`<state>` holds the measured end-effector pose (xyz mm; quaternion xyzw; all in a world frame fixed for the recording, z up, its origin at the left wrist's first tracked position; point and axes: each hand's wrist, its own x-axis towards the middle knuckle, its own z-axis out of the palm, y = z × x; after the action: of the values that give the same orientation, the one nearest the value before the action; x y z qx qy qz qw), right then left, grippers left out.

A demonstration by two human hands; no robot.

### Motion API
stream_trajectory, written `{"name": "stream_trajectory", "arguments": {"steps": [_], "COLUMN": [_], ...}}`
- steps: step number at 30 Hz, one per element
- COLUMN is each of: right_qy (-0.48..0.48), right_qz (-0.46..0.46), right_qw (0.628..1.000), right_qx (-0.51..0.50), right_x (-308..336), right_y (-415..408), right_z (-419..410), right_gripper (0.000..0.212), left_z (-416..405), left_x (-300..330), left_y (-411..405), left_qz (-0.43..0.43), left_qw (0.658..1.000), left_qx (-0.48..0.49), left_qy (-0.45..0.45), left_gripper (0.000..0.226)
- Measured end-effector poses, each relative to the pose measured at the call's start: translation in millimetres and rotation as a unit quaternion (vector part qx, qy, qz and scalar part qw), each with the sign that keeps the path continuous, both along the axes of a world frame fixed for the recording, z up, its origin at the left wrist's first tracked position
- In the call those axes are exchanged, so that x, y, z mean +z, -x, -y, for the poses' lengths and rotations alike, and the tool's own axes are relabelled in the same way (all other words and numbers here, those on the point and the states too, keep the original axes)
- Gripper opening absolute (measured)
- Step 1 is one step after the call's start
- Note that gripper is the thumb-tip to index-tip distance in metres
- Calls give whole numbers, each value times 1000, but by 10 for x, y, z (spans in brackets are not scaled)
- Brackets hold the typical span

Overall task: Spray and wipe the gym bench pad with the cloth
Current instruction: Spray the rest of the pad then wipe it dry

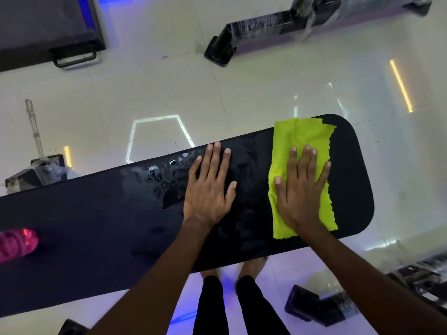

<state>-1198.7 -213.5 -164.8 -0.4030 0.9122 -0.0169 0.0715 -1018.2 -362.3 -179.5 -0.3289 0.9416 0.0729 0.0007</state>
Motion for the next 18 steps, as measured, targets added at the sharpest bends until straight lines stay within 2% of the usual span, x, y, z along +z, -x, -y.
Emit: {"name": "stream_trajectory", "arguments": {"steps": [3, 8, 12, 15, 18], "right_qy": [9, -8, 9, 35, 14], "right_qz": [8, 1, 13, 40, 17], "right_qw": [1000, 996, 990, 997, 999], "right_qx": [26, 91, 137, 50, -30], "right_x": [2, -77, -63, -45, -29], "right_y": [244, 159, 210, 100, -21], "right_z": [302, 758, 585, 128, 66], "right_gripper": [75, 76, 75, 74, 73], "left_z": [2, 2, 12, 8, 0], "left_x": [-25, -42, -22, -12, -21], "left_y": [-6, -5, -14, -3, -5], "left_qz": [-11, -21, -19, -14, -16], "left_qw": [1000, 1000, 1000, 1000, 1000], "left_qx": [-1, -2, -2, -1, 3], "left_qy": [6, 7, 8, 4, 3], "left_gripper": [74, 73, 73, 73, 73]}}
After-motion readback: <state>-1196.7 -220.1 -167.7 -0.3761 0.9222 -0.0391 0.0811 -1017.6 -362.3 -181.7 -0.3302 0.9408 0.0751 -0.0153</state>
